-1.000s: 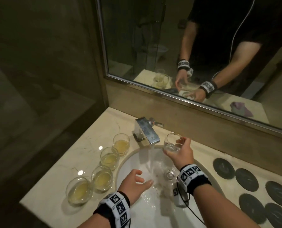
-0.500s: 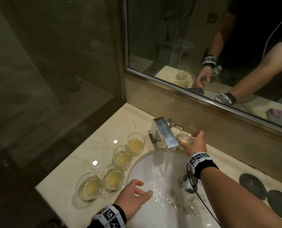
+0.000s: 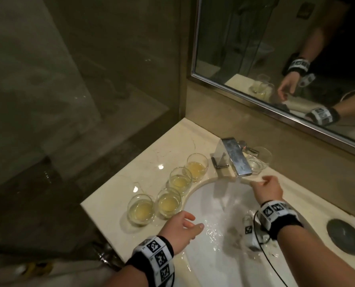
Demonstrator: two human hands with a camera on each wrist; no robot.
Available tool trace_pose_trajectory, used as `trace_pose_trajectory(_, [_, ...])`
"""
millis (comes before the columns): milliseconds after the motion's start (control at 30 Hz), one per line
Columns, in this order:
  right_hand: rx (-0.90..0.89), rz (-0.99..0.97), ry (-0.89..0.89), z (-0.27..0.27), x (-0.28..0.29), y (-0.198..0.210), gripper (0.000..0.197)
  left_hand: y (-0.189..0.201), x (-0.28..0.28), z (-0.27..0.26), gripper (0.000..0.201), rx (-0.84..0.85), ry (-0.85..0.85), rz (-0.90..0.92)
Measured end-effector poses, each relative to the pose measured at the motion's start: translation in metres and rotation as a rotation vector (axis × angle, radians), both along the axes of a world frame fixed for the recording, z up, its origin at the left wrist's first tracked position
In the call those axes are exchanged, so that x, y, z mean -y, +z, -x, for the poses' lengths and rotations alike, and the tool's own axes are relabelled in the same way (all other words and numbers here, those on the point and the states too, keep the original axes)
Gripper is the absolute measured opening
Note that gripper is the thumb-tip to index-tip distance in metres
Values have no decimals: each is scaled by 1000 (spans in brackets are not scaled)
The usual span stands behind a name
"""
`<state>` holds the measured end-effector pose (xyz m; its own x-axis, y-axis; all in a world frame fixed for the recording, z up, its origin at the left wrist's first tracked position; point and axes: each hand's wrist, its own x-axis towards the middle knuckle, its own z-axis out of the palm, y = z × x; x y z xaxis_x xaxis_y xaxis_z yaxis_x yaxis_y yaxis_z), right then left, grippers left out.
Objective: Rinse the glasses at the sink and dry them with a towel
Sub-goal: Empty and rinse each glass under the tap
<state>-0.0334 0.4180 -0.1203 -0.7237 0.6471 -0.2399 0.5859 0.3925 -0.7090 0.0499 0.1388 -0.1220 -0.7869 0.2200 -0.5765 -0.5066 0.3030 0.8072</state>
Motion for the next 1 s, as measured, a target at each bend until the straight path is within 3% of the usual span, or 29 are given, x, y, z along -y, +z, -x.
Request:
trace_pose_trajectory(100, [117,-24,325,-43,43,-3,6,-1,12,-2,51,35,-7,28])
trace_pose_trajectory(200, [110,46,640,-72,92,1,15,-4,25,-6,40,40,-37,74])
trace_pose_trajectory(300, [-9,102,774,-79,137,8,45,-8,37,-11,23,27,-45,139])
trace_pose_trajectory(400, [-61,124,773,-77,171,7,82,-7,46,-19,16,17,-50,180])
trace_pose_trajectory(533, [-116,124,689,-73,199,-4,96,-3,56,-23,27,33,-14,140])
trace_pose_trajectory(800, [-162,-10,576,-70,218,-13,88,-4,66,-24,21,31,20,138])
trace_pose_trajectory(1000, [-153,74,608,-69,213,-12,89,-6,54,-21,7,24,-23,155])
